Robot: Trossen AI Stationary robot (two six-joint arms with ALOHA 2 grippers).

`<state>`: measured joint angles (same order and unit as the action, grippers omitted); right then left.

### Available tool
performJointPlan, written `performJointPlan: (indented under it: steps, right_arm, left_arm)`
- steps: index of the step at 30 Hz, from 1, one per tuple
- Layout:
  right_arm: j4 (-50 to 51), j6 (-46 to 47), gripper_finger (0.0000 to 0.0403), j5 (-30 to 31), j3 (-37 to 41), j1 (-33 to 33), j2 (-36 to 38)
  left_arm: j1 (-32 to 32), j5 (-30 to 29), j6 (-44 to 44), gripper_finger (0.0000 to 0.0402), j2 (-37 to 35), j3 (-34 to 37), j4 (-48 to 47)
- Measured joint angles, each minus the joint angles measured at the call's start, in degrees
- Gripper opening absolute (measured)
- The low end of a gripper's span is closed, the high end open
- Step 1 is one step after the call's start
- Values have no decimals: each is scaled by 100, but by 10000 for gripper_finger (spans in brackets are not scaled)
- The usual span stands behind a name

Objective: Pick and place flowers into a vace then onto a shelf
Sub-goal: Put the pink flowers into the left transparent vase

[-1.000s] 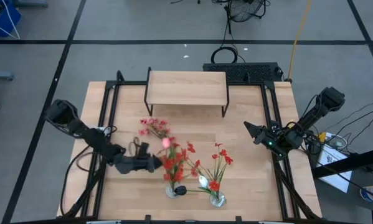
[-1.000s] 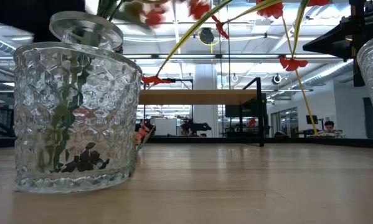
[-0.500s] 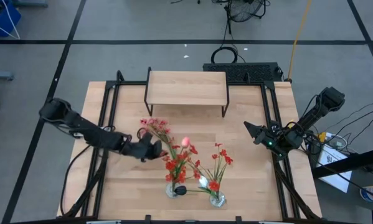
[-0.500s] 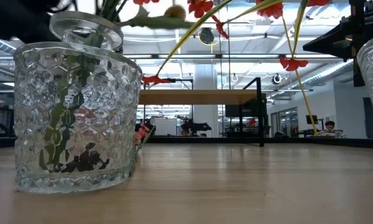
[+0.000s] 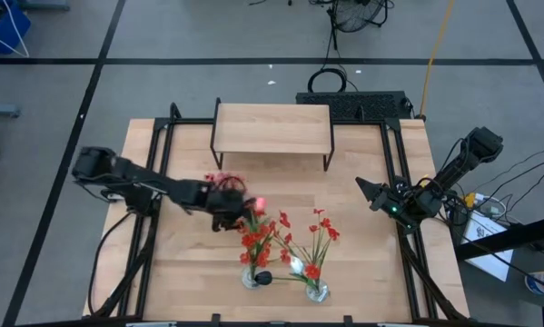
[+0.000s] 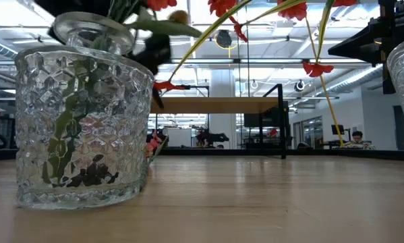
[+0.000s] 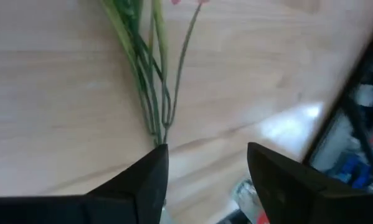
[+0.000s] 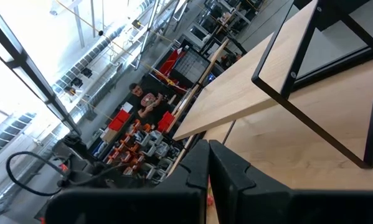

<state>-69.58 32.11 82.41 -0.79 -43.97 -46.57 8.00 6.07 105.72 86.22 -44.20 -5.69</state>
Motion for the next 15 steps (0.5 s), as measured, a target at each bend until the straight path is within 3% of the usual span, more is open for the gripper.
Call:
performJointPlan:
  steps: [4, 10, 15]
  right_arm:
    - [0, 8, 4, -1, 0, -1, 0]
    - [0, -17, 4, 0, 0, 0, 0]
    - [0, -23, 4, 0, 1, -2, 0]
  left_arm:
    - [-110, 469, -233, 227, 749, -628, -79]
    - [-200, 1341, -408, 216, 1358, -967, -1164]
    - [-247, 947, -472, 214, 1357, -977, -1346]
